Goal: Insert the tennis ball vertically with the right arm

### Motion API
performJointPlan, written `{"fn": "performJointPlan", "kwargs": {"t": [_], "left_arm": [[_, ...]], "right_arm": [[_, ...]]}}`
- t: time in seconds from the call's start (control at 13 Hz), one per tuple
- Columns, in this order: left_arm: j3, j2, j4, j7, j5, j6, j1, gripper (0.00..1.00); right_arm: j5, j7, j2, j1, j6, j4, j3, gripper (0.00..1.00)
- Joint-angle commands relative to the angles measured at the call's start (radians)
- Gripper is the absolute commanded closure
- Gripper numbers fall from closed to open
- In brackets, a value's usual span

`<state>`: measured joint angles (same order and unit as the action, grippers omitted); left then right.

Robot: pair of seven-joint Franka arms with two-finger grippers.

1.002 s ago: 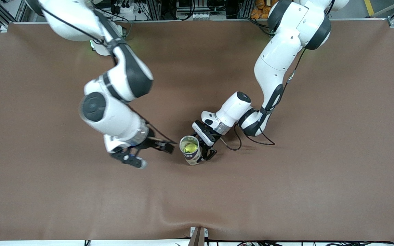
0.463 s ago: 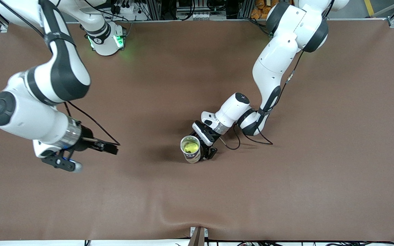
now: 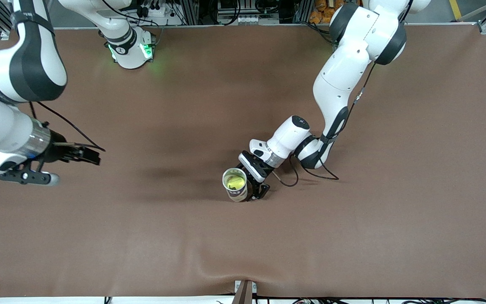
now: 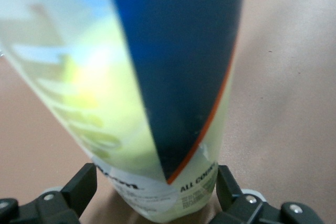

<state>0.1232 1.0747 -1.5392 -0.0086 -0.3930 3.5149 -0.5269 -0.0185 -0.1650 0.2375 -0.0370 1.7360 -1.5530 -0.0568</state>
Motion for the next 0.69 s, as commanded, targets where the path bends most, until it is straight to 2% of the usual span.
{"fn": "performJointPlan", "kwargs": {"t": [0.0, 0.15, 0.46, 0.54, 0.62], "left_arm": [[-0.002, -0.028, -0.033, -0.033, -0.012, -0.002, 0.001, 0.0], [-0.002, -0.047, -0.073, -0.031, -0.017, -0.002, 0.013, 0.0], [-0.002, -0.093, -0.156, -0.031, -0.017, -0.002, 0.016, 0.0], [-0.002, -0.099, -0.168, -0.03, -0.018, -0.002, 0.025, 0.0], [-0.002, -0.107, -0.186, -0.025, -0.018, -0.002, 0.03, 0.0]], "right_arm": [[0.034, 0.091, -0.053, 0.057, -0.029, -0.047, -0.018, 0.0], [0.035, 0.096, -0.076, 0.097, -0.073, -0.045, -0.018, 0.0], [0.032, 0.148, -0.214, 0.15, -0.148, -0.071, -0.015, 0.0], [0.032, 0.171, -0.239, 0.138, -0.171, -0.071, 0.023, 0.0], [0.026, 0.18, -0.265, 0.093, -0.179, -0.071, 0.087, 0.0]]}}
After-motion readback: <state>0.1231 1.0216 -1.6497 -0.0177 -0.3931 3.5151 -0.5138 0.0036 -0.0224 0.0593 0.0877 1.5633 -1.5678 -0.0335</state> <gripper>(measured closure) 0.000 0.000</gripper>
